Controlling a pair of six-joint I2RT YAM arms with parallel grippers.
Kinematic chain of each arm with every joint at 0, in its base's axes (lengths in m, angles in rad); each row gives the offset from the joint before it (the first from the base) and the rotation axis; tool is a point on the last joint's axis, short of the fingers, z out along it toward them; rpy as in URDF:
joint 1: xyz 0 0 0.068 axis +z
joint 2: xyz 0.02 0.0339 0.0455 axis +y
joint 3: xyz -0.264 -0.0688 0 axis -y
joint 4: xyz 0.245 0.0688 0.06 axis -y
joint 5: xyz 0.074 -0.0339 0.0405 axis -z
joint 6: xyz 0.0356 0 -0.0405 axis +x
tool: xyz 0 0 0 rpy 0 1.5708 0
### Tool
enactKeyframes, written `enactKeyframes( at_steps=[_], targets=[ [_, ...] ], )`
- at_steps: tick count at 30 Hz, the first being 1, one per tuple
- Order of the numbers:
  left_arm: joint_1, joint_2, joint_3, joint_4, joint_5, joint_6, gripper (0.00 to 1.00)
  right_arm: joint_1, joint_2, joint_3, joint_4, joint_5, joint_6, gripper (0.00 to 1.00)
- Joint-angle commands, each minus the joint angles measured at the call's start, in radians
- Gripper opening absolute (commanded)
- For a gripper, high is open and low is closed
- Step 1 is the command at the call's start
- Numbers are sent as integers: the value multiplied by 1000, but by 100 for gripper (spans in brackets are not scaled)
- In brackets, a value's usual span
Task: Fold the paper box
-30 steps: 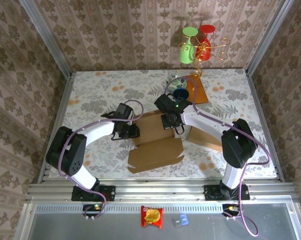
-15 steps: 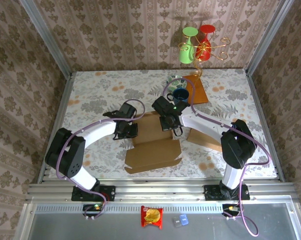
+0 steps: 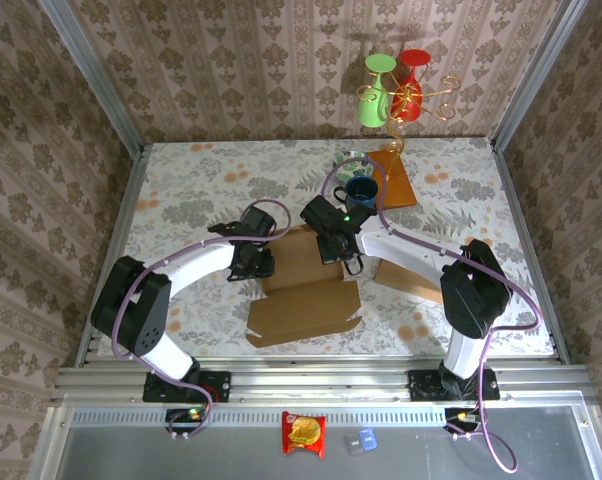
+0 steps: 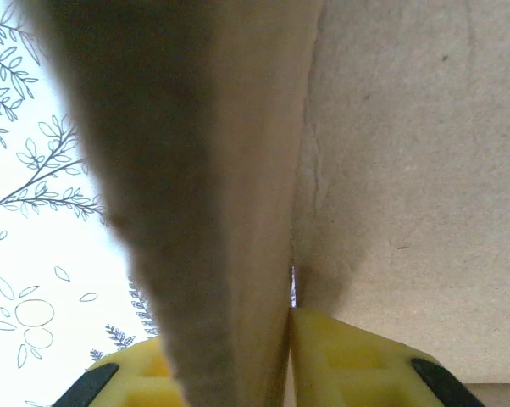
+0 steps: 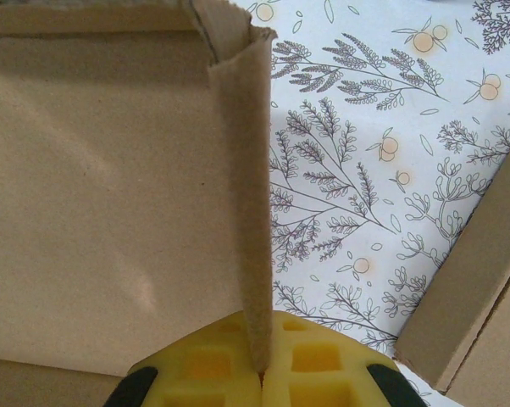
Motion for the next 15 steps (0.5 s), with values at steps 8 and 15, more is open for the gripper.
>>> enactKeyframes(
  at_steps=[8,15],
  targets=[
    [19,-66,6,35,11,26,25,2,13,-1,-32,44,21,0],
    [43,-70,-21,71,65,23,16,3,19,6,-35,40,16,0]
  ],
)
